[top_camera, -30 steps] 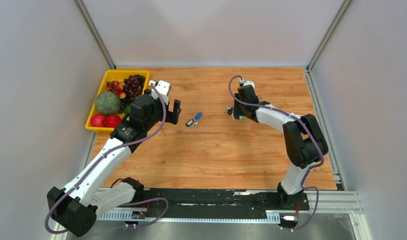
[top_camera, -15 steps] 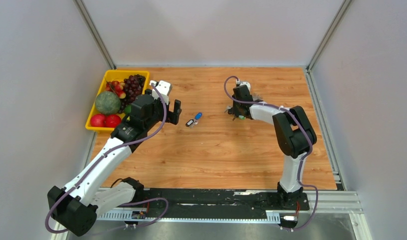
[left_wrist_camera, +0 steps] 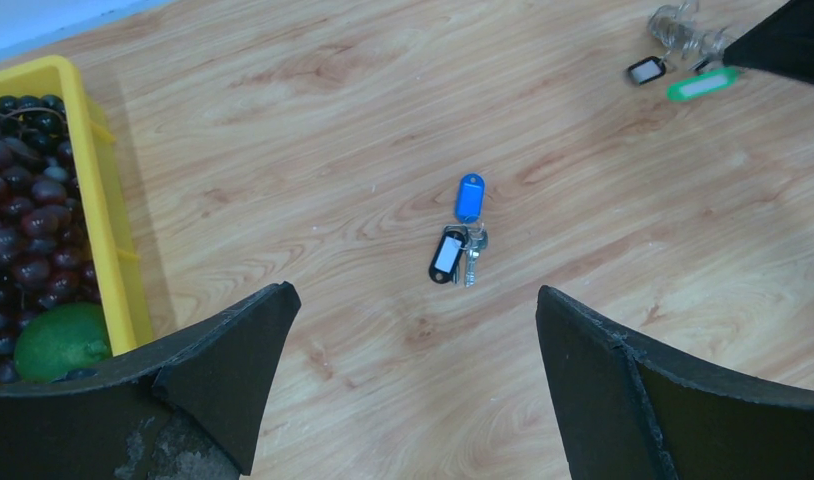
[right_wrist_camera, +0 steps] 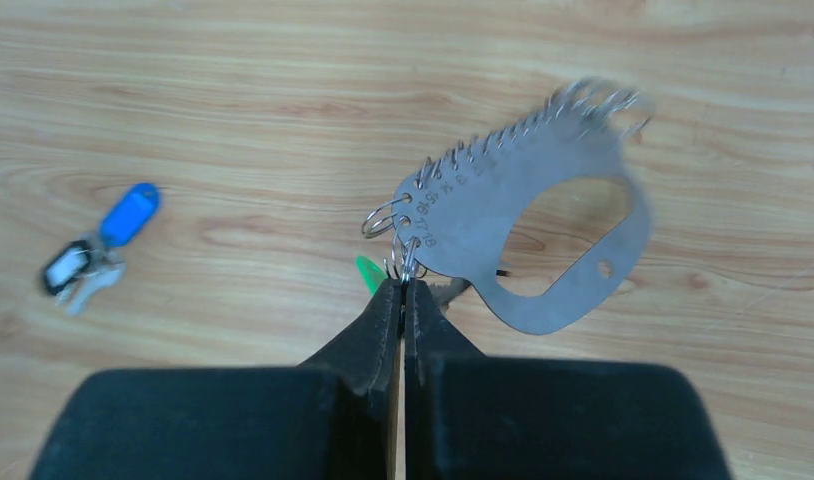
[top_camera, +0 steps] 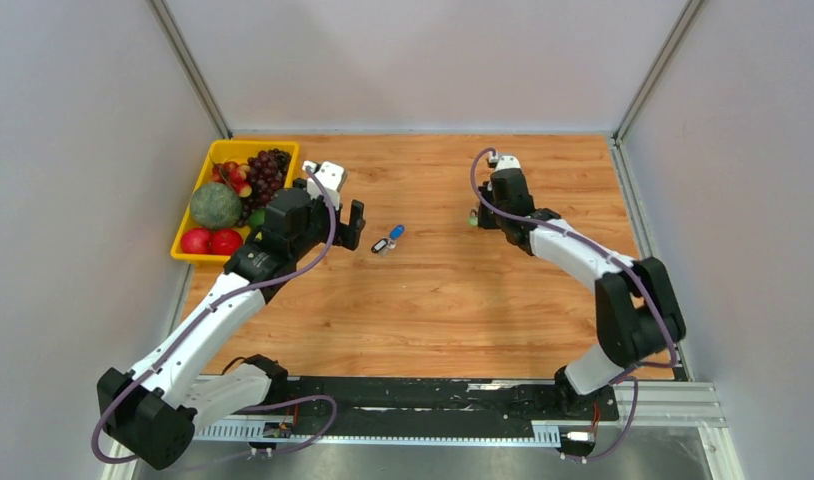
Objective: Remove the keys from the keyring
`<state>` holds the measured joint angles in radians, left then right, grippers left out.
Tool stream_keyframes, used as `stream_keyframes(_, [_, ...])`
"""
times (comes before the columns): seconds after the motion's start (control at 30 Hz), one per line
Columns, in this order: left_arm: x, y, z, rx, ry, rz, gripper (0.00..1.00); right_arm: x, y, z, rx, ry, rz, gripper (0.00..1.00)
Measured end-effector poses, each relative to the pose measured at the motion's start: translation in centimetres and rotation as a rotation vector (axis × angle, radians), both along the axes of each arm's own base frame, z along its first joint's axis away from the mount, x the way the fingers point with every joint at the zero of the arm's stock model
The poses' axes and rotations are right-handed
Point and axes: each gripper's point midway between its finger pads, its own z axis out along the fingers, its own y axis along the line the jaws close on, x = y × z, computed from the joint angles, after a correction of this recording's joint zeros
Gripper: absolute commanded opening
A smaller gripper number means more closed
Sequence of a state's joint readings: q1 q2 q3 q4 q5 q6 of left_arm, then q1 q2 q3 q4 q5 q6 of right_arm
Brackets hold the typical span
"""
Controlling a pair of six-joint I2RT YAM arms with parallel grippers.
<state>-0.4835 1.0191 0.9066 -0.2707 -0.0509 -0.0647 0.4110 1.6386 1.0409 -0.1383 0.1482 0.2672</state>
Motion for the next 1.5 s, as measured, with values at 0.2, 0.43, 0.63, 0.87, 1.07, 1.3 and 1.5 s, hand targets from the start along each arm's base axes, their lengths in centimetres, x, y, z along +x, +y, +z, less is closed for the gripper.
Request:
stream_keyframes(0.2, [-0.2,-0.8,-0.3,-0.017,0.016,-0.042,1.00,-2.7,1.6,7.5,0.121,-0.136,0.149,0.00])
stream_keyframes(0.43, [-1.2,-3.8,0.3,-0.159,0.092,-0.133,0.99,-7.9,4.2,13.0,0.253,-0.178,0.389,0.00])
stream_keyframes(0.63, [-4.3,-7.1,2.2,-0.338,0.068,-0.261,0.97,-12.2,5.8,19.2,0.385,-0.266,0.560,0.00])
stream_keyframes(0.87, [-8.3,-9.7,3.2,-0.479,-0.010,-0.388,0.70,-14.9,6.7,24.7,0.491,-0.337,0.662,0.00])
stream_keyframes(1.07, [-9.4,-11.7,3.6,-0.557,-0.046,-0.447,0.67,-15.7,7.0,26.5,0.536,-0.343,0.685,0.00])
stream_keyframes(1.3, [-9.0,-12.2,5.0,-0.579,-0.167,-0.471,0.78,-16.2,7.3,26.9,0.563,-0.328,0.698,0.00])
stream_keyframes(1.5, [-8.9,-12.7,5.8,-0.516,-0.290,-0.523,0.75,-16.3,7.3,26.9,0.568,-0.323,0.703,0.00])
